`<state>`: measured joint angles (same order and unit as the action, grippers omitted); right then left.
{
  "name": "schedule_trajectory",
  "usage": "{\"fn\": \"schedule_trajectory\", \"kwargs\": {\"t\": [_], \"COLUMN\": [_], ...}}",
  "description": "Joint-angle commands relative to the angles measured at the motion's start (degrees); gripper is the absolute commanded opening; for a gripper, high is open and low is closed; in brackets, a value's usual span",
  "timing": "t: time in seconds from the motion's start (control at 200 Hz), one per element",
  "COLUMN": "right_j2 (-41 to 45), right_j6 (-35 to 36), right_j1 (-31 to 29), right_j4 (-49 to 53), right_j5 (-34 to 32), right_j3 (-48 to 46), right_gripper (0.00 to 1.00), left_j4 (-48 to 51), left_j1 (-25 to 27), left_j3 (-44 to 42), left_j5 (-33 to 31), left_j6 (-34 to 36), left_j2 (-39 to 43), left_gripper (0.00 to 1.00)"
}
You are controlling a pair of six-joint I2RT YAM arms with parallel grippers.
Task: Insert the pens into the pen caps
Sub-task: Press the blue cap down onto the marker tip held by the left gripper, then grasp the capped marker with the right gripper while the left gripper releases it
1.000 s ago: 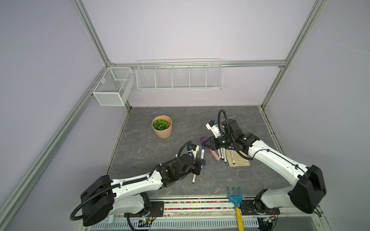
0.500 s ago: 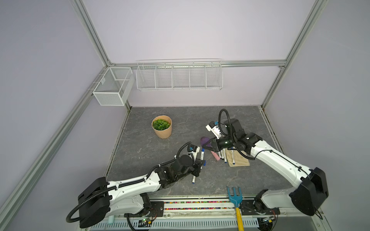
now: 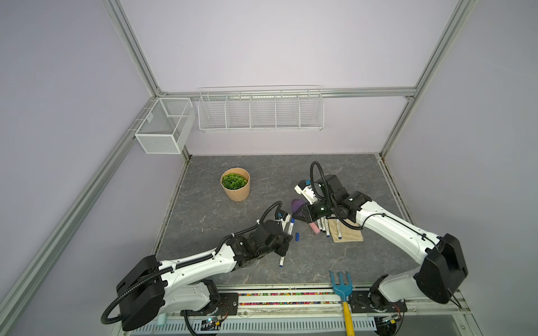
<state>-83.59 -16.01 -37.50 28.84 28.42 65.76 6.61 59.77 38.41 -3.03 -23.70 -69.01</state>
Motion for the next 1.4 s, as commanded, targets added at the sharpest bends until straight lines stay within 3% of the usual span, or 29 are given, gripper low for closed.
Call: {"fn": "schedule_trajectory", "kwargs": {"t": [0.0, 0.265, 0.475, 0.68, 0.82, 1.03, 1.094, 1.144, 1.394], "right_j2": [-4.9, -4.2, -0.9, 1.2, 3.0, 4.4, 4.0, 3.4, -7.1], "right_j6": [3.6, 3.1, -0.4, -2.0, -3.1, -4.5, -4.9, -4.8, -0.9], "right_j1": [-5.0, -3.6, -1.3, 0.0, 1.3, 3.5, 5.2, 6.8, 18.2], "right_j4": [20.6, 18.0, 12.6, 10.6, 9.3, 8.1, 8.4, 9.5, 20.4], "right_j5": [0.6, 3.0, 4.3, 2.8, 2.3, 2.0, 1.6, 0.1, -12.3], "right_j3": [-4.1, -3.3, -1.3, 0.0, -1.0, -1.8, -1.5, -0.9, 2.9], "right_gripper": [0.07, 0.07, 0.22, 0.25, 0.23, 0.07, 0.07, 0.07, 0.07], "left_j4": [-24.0, -24.9, -23.3, -25.7, -26.0, -24.4, -23.4, -21.6, -3.6], "left_j1": [-2.0, -1.9, 0.5, 1.6, 1.6, 1.6, 1.6, 1.6, 1.7], "left_j3": [13.2, 13.9, 8.0, 2.8, 1.4, 1.1, 0.6, 0.3, -1.5], "left_j5": [-2.7, 0.8, 0.3, 0.4, -1.0, -2.4, -3.0, -4.0, -9.2], "left_j6": [2.8, 0.0, -1.2, -4.1, -4.2, -4.6, -4.9, -5.3, -8.2], "left_j2": [0.7, -2.3, -2.6, -3.3, -3.0, -4.3, -4.4, -4.3, -0.8], "left_gripper": [0.0, 0.0, 0.0, 0.0, 0.0, 0.0, 0.12, 0.22, 0.23]}}
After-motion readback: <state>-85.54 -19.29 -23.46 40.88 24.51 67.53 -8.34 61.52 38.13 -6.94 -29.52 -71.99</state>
